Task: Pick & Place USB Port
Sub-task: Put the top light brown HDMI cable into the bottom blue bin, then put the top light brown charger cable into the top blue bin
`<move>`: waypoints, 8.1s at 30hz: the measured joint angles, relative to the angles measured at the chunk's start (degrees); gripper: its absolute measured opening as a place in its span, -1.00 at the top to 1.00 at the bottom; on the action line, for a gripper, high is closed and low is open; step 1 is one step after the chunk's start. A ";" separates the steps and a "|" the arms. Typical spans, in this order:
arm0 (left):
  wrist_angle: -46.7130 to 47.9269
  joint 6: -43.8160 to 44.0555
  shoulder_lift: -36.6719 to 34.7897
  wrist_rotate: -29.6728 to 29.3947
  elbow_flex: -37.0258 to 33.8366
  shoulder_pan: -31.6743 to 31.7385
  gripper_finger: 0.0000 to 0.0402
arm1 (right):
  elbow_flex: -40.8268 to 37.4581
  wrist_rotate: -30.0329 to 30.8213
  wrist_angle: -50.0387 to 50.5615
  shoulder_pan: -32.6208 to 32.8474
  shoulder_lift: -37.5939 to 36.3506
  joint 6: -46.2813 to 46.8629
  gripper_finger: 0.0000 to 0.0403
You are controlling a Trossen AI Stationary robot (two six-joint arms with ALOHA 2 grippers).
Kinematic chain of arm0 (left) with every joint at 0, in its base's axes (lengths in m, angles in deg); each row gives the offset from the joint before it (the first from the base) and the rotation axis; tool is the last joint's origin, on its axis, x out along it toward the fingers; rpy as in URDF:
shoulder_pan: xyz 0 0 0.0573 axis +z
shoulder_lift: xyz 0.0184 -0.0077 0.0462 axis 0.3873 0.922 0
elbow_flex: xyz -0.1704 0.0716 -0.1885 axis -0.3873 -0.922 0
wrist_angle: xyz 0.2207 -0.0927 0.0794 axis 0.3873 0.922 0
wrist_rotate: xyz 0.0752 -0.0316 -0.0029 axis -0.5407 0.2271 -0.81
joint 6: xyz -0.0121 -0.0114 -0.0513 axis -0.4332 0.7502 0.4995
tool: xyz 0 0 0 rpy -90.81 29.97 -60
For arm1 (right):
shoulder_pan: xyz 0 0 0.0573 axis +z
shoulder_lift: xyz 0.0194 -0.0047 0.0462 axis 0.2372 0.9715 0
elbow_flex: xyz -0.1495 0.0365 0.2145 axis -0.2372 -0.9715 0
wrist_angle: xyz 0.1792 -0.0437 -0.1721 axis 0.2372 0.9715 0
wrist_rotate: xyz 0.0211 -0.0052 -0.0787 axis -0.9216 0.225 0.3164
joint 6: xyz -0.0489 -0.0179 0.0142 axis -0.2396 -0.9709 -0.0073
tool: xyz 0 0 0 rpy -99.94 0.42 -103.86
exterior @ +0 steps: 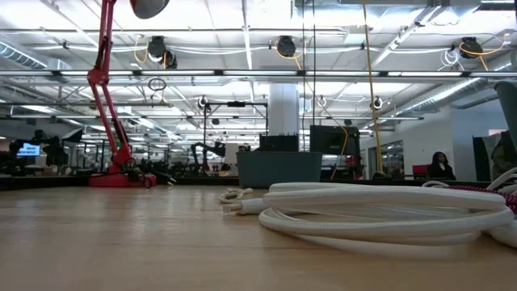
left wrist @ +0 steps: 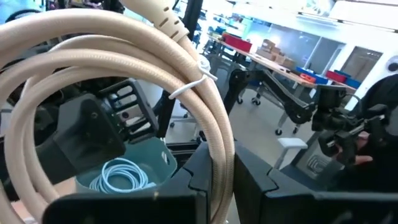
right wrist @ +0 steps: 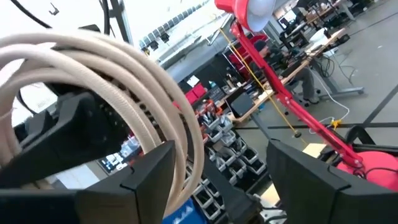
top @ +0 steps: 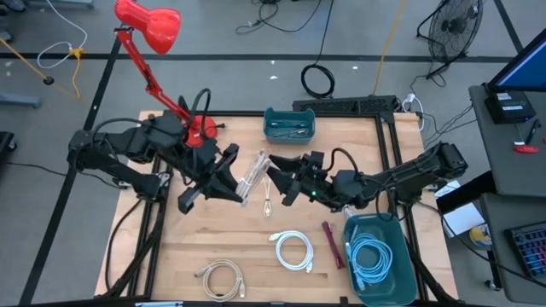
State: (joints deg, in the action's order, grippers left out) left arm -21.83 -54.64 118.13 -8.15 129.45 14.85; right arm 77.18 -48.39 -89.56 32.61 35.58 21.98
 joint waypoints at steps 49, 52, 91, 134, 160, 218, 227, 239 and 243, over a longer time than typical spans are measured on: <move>-3.79 5.68 4.69 1.55 -0.04 -2.34 0.77 | 0.11 -0.62 0.79 1.20 0.04 -1.04 0.85; -2.75 7.08 4.25 1.10 -0.04 -2.43 0.47 | 0.11 -0.52 0.81 1.12 0.04 -0.73 0.85; 35.34 4.83 -1.47 -19.77 0.02 -9.28 -0.21 | 0.09 -44.06 113.84 26.53 -15.95 99.38 0.86; 40.03 6.16 -1.45 -22.50 0.00 -10.93 -0.21 | -16.76 -56.41 102.72 34.35 -6.42 101.04 0.86; 40.03 6.48 -1.43 -23.58 0.00 -10.90 -0.21 | -18.82 -62.20 95.80 33.69 -6.58 100.14 0.55; 24.94 24.79 4.69 -39.60 -0.06 -8.78 -0.21 | -18.82 -22.15 56.62 -15.59 -33.12 20.14 0.18; 28.45 23.66 14.64 -28.54 -0.06 -8.86 -0.21 | -18.84 -33.42 57.95 -27.77 -27.77 13.72 0.18; 41.35 33.58 24.24 -27.46 -0.04 -1.15 -0.21 | -18.88 -47.96 64.01 -31.92 -17.58 12.29 0.18; 41.56 38.32 25.90 -27.39 -0.04 2.71 -0.21 | -18.88 -48.92 65.87 -31.84 -16.63 12.30 0.18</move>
State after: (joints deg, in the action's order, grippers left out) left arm 19.73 -16.32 144.03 -35.54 129.41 17.56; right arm 58.30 -97.31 -23.68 0.77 18.94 34.28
